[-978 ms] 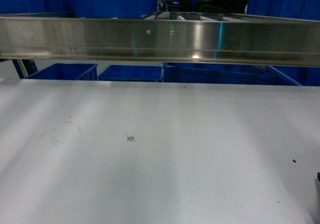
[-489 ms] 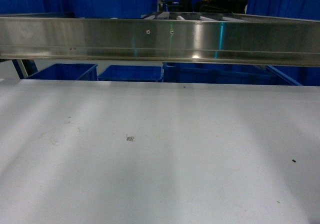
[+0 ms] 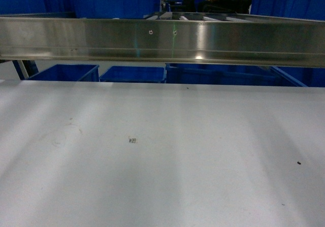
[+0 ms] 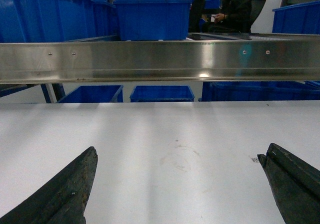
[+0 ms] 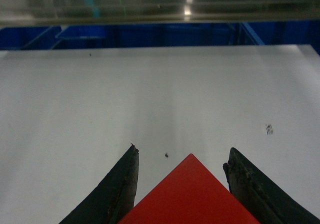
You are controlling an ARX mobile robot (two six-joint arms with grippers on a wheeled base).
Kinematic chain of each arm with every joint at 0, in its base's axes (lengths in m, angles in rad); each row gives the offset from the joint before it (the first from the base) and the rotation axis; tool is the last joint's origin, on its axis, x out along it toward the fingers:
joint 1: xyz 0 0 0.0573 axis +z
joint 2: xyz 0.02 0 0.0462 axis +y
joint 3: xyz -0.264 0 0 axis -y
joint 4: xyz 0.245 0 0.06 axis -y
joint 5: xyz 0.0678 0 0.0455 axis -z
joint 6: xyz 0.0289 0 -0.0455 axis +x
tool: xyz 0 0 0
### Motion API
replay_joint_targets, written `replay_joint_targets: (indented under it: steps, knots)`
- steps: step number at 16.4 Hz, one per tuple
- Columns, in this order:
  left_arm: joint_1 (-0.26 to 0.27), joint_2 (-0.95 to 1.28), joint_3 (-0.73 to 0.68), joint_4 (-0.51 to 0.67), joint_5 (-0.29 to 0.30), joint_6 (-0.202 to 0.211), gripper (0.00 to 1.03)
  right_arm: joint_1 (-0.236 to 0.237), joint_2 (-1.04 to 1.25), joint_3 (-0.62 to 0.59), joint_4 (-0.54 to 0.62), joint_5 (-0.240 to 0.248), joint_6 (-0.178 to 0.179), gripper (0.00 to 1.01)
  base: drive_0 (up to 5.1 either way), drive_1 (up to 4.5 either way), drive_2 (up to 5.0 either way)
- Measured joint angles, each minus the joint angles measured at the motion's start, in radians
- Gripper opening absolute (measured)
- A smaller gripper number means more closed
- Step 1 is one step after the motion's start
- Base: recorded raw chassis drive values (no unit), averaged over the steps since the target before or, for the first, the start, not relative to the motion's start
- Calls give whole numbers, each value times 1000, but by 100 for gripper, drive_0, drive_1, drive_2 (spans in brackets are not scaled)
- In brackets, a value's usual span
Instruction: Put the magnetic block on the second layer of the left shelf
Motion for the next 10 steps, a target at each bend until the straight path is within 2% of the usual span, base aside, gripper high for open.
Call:
replay_joint_targets:
  steps: [3,9,10]
  knots:
    - [0,0,0,0,0,0,98,17,-82,60,-34,14,3,47,0,0,0]
    - [0,0,0,0,0,0,98,29,-52,59,-27,15,2,47,0,0,0]
    - [0,0,0,0,0,0,98,55,-68,48,-19,24,-18,47,0,0,0]
